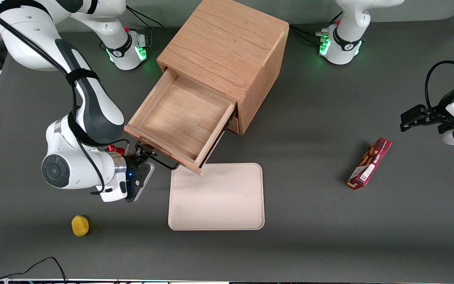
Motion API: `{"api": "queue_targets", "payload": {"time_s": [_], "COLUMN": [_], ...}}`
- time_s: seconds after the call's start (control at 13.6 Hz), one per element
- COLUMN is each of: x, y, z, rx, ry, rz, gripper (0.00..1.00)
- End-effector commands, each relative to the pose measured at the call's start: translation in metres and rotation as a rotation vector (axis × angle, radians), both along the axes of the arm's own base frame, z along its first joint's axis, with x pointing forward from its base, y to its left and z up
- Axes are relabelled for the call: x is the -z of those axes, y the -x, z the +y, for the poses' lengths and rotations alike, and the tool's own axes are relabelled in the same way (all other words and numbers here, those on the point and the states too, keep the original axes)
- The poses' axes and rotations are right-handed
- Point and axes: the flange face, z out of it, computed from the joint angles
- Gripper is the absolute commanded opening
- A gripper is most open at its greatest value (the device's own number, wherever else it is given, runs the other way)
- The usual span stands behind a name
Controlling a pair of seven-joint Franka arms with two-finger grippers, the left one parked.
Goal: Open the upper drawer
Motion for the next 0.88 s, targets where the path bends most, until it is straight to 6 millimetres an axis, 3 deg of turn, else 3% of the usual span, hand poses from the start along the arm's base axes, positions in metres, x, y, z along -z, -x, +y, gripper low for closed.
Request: {"api": "queue_targets", "payload": {"time_s": [0.0, 0.29, 0.59, 0.81], "x": [-0.028, -0.106, -0.215, -0.27], "y": [-0.006, 0.002, 0.041, 0.078], "z": [0.0, 0.0, -0.001, -0.009], "rx": [-0.03, 0.014, 0.371, 0.669], "ry": [0.007, 0.014, 0.091, 0.177], "rz": [-0.002, -0.033, -0.089, -0.077], "gripper": [1.0, 1.0, 1.0, 1.0]}}
